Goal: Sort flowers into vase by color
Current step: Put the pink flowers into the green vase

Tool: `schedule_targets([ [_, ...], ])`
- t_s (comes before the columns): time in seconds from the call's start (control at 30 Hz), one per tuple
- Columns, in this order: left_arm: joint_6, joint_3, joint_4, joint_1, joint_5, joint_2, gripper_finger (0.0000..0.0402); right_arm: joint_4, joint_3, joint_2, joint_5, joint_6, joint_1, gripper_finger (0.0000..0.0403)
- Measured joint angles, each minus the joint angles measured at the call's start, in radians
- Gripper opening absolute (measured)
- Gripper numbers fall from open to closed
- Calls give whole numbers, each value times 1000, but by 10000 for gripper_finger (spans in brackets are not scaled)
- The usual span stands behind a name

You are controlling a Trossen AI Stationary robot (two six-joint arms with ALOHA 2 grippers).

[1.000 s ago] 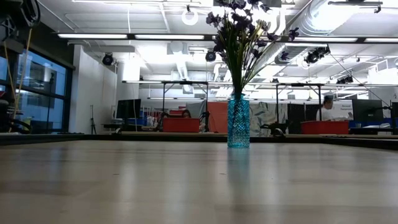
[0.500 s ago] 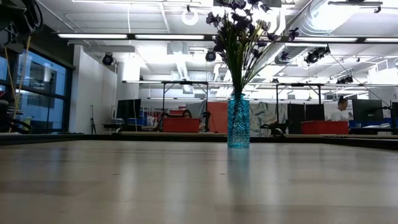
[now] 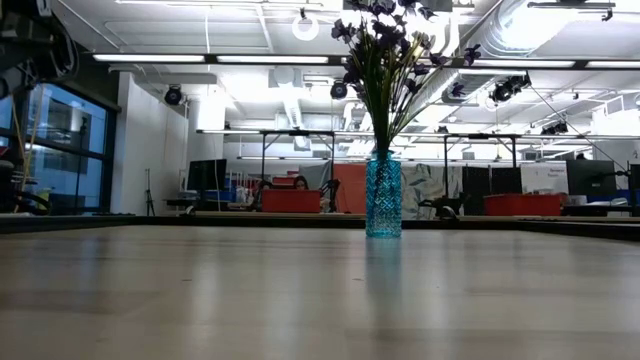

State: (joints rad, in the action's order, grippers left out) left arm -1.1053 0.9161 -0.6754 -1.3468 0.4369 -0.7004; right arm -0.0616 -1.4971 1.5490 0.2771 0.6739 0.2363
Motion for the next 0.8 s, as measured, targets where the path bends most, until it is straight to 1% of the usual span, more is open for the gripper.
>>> schedule_targets([
  [0.07, 10, 0, 5, 0, 20, 9, 225, 0, 0, 0, 0, 0, 0, 282],
  [0.2, 15, 0, 53, 0, 18, 9, 225, 0, 0, 0, 0, 0, 0, 282],
  [0.3, 19, 0, 49, 0, 18, -10, 225, 7, 0, 0, -5, 5, 0, 282],
  [0.37, 43, 0, 42, 0, 18, -28, 225, 51, 0, 8, -15, 13, 0, 282],
  [0.43, 70, 0, 41, 0, 19, -48, 225, 143, 0, 35, -34, 25, 0, 282],
  [0.53, 104, 0, 40, 2, 27, -68, 225, 302, 0, 117, -101, 26, 0, 282],
  [0.67, 104, 0, 36, 13, 29, -89, 225, 553, -8, 259, -142, 52, 0, 280],
  [0.73, 105, 0, 37, 16, 29, -93, 225, 633, -69, 346, -161, 52, 0, 273],
  [0.8, 114, 0, 36, 22, 30, -98, 225, 639, -173, 437, -203, 33, 0, 264],
])
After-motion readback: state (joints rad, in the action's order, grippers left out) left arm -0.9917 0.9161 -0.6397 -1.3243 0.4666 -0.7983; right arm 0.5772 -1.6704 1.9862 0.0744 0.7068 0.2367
